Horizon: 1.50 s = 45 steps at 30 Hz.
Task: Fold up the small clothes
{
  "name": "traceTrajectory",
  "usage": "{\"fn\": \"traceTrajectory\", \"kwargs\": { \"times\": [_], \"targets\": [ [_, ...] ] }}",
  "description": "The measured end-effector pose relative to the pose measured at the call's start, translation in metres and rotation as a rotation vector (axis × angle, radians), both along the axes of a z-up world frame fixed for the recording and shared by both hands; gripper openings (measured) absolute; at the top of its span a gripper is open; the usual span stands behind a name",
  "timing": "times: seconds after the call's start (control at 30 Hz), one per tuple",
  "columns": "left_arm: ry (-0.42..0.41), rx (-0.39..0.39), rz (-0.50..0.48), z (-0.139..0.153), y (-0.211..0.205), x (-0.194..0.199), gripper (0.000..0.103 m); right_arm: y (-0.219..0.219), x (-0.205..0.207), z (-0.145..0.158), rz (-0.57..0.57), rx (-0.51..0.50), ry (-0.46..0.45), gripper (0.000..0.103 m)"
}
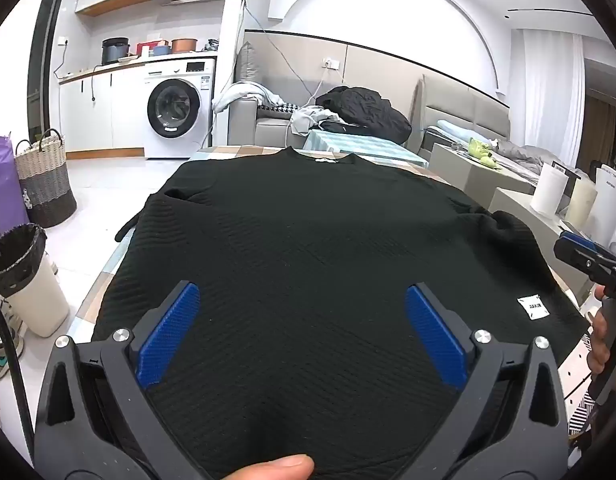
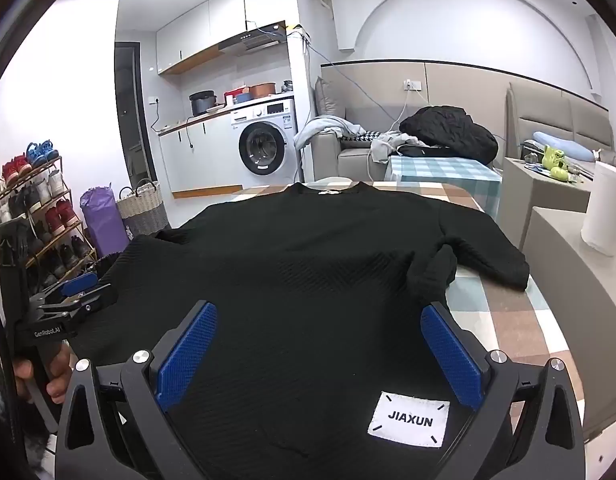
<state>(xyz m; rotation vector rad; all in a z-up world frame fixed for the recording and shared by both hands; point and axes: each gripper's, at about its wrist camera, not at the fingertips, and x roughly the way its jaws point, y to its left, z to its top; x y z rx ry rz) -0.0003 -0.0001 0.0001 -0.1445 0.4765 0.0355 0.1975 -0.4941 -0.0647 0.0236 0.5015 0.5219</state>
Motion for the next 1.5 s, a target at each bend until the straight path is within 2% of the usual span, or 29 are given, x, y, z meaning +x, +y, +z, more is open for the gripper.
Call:
{"fn": "traceTrajectory", "kwargs": {
  "times": [0.33,1.5],
  "targets": [
    [0.003,0.009,0.002,0.0003,0.0004,-0.0004,0.102,-0.0023,0.0046,0.0059,-0.002,0.014,0.012,0.103],
    [0.007,0.02,0.002,-0.0016,-0.0015,0.0038,0.103,-0.0056,0.005,-0.0022,-0.014,0.015,0.017,0.103]
  ]
}}
